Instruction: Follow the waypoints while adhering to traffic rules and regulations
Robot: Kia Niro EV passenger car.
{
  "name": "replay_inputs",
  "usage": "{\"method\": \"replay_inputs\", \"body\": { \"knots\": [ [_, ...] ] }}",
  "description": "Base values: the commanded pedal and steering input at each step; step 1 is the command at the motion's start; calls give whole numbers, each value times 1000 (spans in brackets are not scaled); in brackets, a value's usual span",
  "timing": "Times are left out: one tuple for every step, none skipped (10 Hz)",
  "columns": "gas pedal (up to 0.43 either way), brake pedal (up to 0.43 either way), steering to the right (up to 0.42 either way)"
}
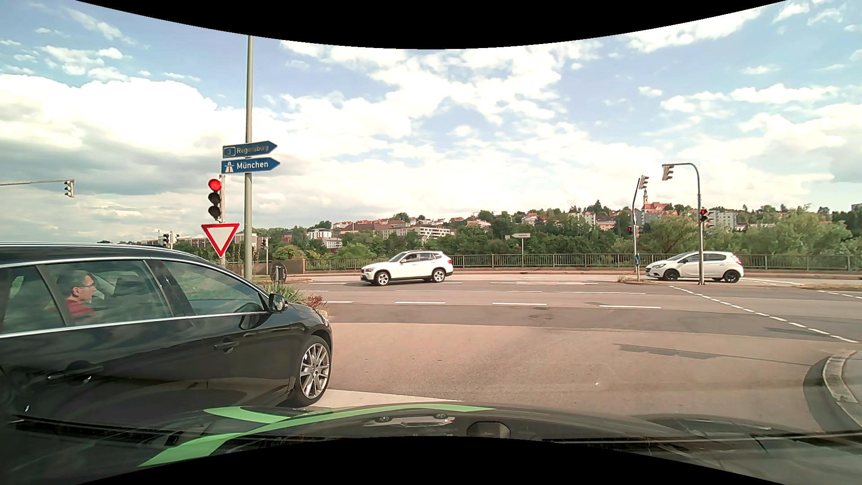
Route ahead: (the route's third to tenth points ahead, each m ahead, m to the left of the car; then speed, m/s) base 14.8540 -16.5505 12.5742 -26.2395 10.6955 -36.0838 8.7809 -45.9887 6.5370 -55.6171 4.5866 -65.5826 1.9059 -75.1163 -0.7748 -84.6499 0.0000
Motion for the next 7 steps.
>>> {"method": "replay_inputs", "body": {
  "knots": [
    [0,610,259],
    [0,610,259],
    [0,610,258],
    [0,610,258],
    [0,610,259],
    [0,610,259],
    [0,610,259]
  ]
}}
